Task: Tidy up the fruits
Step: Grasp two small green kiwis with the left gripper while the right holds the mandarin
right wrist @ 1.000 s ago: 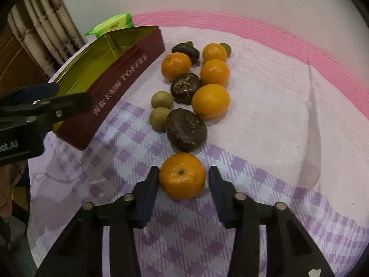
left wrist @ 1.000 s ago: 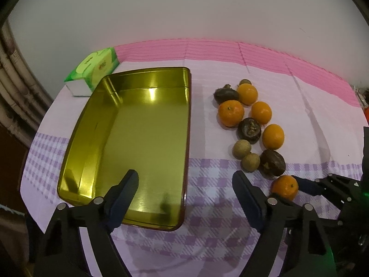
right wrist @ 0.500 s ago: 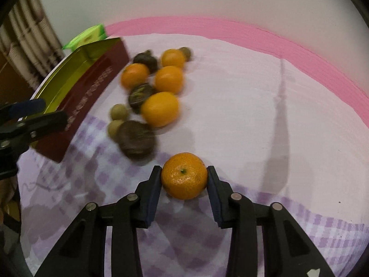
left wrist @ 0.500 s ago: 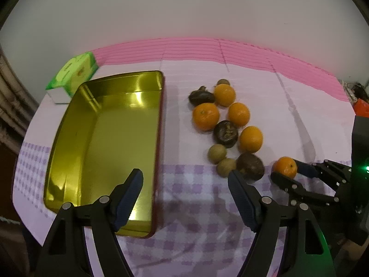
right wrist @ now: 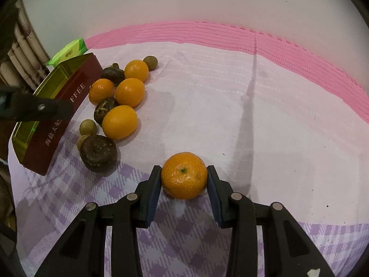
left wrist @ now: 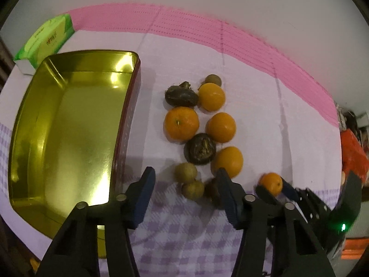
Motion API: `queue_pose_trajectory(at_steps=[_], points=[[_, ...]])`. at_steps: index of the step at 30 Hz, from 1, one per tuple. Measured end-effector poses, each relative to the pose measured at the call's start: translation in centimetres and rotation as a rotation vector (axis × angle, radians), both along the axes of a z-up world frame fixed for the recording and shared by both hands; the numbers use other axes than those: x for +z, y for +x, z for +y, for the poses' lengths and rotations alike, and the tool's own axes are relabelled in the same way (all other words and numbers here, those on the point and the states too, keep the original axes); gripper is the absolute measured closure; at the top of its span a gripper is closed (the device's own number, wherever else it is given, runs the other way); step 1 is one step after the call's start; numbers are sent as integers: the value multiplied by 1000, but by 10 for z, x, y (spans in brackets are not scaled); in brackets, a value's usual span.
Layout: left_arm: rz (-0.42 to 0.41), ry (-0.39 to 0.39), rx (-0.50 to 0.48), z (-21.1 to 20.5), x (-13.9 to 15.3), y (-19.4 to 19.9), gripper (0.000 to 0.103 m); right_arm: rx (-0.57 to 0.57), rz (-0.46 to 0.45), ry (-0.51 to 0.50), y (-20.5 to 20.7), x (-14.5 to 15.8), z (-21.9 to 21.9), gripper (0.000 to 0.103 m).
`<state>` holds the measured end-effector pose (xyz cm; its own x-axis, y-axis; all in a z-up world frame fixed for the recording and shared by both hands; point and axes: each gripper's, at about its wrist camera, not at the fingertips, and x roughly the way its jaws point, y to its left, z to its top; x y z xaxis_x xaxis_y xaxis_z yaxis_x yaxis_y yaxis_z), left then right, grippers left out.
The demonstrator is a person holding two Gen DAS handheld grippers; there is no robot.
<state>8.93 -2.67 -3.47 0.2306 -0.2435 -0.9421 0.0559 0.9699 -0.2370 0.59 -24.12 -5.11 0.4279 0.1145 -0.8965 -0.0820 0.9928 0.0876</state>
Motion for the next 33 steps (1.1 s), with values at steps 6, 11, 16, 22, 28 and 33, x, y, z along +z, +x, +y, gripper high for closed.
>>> queue_pose_trajectory(at_steps=[6,11,16,22,28,33], points=[[90,-30,35,1,-18,14,59,-5,-1,4,-7,1,-7,67],[115,-26,45,-3,-30,18,63,-6,-4,14,-8,2,-10,67],[130,-26,39,-9,-40,18,69,-7,-5,14,-7,2,-10,67],[101,-10,17,-12,-41,18,76,-5,-4,13,-6,2,-8,66],[65,-8,-8,-12,-36,13,76,-5,-6,5,-5,1,-5,66],[28,-18,-24,-6,-21,2,76,-7,-7,-11,-4,0,-2,66]])
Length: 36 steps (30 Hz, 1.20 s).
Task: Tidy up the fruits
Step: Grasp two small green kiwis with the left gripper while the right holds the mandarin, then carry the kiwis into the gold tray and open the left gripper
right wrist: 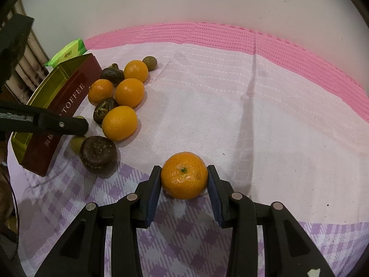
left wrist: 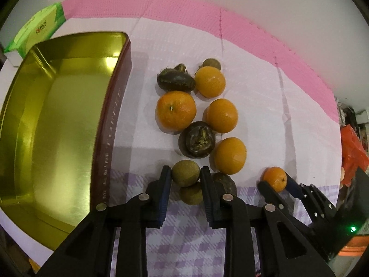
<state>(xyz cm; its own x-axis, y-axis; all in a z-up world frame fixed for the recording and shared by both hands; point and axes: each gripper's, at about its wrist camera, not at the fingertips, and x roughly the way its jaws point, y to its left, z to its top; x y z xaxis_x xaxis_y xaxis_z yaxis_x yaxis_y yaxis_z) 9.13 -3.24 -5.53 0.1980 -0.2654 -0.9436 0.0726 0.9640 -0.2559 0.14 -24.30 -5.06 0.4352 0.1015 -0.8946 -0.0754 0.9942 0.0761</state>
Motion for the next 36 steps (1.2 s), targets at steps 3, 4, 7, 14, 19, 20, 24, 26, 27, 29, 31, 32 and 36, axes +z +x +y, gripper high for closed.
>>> queue_pose_trajectory(at_steps=[3,4,7,14,19,20,24,26,27,29,31,32,36], points=[[-17,-2,-2,1,8,-4,76,-2,-1,-4,-1,0,1,66],[-28,-2,-4,4,13,-5,76,-2,-2,-6,-1,0,1,66],[-53,1,-7,9,25,-9,76,-1,-2,-15,-1,0,3,66],[-144,61,-1,30,45,-12,76,-1,0,-30,-1,0,5,66],[-176,111,31,65,49,-12,76,1,2,-46,-1,0,7,66],[-182,131,39,73,48,-11,76,1,3,-48,-1,0,7,66],[-187,185,66,97,40,-7,76,1,5,-55,0,0,8,66],[-181,193,82,110,34,-5,76,2,6,-62,0,0,10,66],[-175,198,91,116,31,-4,76,1,7,-66,0,0,10,66],[-166,199,105,125,26,-3,76,1,10,-70,1,-1,12,66],[-154,204,120,131,19,-1,76,0,12,-75,1,-1,13,66],[-149,206,127,136,16,-1,76,-1,13,-76,2,-1,14,66],[-132,236,144,146,3,2,76,2,10,-81,3,0,15,66]])
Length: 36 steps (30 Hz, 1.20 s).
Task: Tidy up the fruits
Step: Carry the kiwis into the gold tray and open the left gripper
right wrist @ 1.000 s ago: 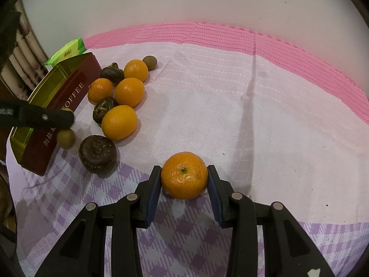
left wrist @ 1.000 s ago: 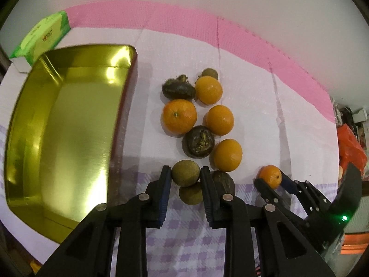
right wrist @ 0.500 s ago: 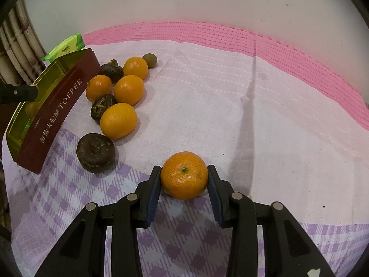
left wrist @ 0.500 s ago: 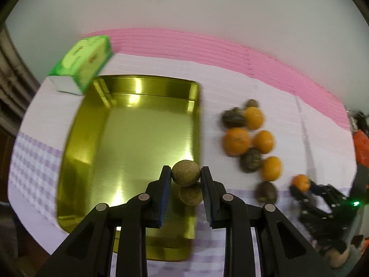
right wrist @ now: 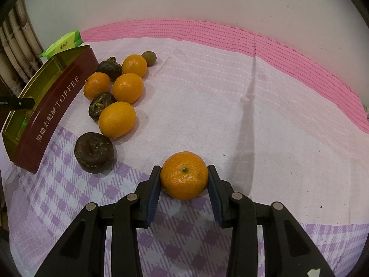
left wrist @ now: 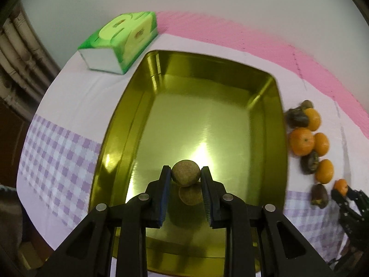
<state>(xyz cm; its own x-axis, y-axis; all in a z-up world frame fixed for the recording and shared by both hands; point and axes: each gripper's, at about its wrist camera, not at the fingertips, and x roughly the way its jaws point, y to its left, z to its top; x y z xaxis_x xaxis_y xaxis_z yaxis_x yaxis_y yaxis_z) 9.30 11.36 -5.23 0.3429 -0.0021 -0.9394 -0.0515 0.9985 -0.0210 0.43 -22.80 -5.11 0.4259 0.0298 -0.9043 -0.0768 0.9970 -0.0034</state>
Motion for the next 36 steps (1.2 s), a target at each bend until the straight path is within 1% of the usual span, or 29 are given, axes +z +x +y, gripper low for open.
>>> queue_pose_trajectory(at_steps=[4,9,18,26,31,34,36], points=[[16,15,16,9,-10,1,76,-2,4,-5,1,0,1,66],[15,18,8,13,-19,0,76,-1,6,-5,3,-1,0,67],[7,46,-6,8,-19,-1,76,-14,11,-3,4,-2,0,67],[4,33,1,10,-19,0,76,-33,17,2,2,2,-1,67],[17,21,5,12,-23,-2,75,-34,-13,-12,0,16,3,67],[-3,27,-1,11,-17,-6,75,-13,-50,-17,2,33,12,67],[-33,6,-8,12,-7,-9,75,8,-69,-10,3,43,20,67]])
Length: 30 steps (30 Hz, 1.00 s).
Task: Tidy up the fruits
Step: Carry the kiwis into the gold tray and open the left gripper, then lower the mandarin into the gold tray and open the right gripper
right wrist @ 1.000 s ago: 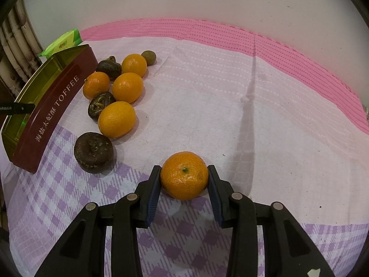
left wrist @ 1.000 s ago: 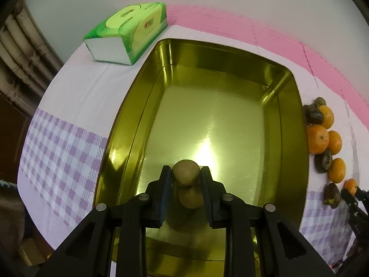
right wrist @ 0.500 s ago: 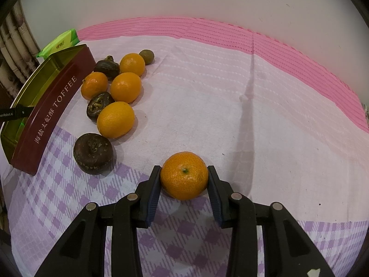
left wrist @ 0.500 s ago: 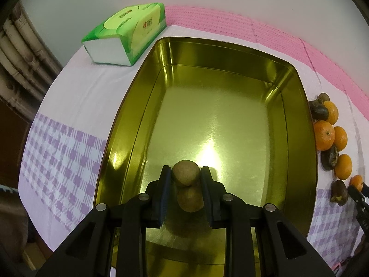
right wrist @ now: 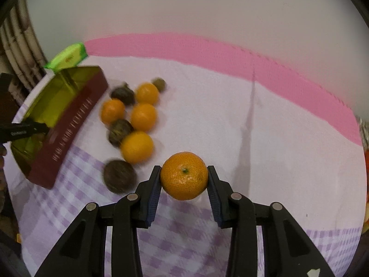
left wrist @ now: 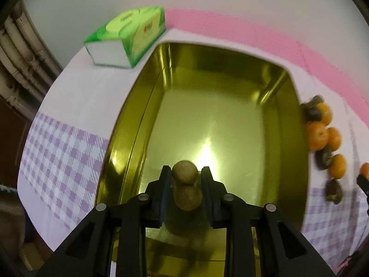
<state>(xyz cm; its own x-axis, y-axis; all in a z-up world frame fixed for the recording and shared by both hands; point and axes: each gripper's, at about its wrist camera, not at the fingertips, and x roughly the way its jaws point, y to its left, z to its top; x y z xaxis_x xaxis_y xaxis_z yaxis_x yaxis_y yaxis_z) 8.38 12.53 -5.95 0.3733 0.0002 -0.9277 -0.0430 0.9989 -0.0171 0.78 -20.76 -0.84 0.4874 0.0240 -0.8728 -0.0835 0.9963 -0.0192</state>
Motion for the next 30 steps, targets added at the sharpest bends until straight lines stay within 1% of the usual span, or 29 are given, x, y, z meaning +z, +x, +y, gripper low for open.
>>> queue_pose_trajectory(at_steps=[1,2,5,7,9,11,17,23,27,30], points=[[-28,-14,-6,1,7,-2,72,17,-12,11,1,5,6,67],[-52,-15,-7,1,13,-3,65,39,-22,23,3,10,13,67],[-132,18,-6,6,29,-10,54,125,-35,85,9,19,41,67],[-166,28,5,12,39,-13,49,185,-36,131,13,23,62,67],[-187,24,32,23,46,-16,48,241,-31,170,19,24,87,67],[-202,26,62,32,51,-18,47,287,-32,175,29,25,111,67],[-182,31,126,48,46,-30,47,408,-12,130,50,13,173,67],[-152,51,151,54,39,-28,46,450,32,84,61,-8,190,67],[-145,49,168,59,37,-27,46,457,37,45,64,-13,198,67],[-139,36,200,67,37,-26,45,461,43,38,68,-17,205,67]])
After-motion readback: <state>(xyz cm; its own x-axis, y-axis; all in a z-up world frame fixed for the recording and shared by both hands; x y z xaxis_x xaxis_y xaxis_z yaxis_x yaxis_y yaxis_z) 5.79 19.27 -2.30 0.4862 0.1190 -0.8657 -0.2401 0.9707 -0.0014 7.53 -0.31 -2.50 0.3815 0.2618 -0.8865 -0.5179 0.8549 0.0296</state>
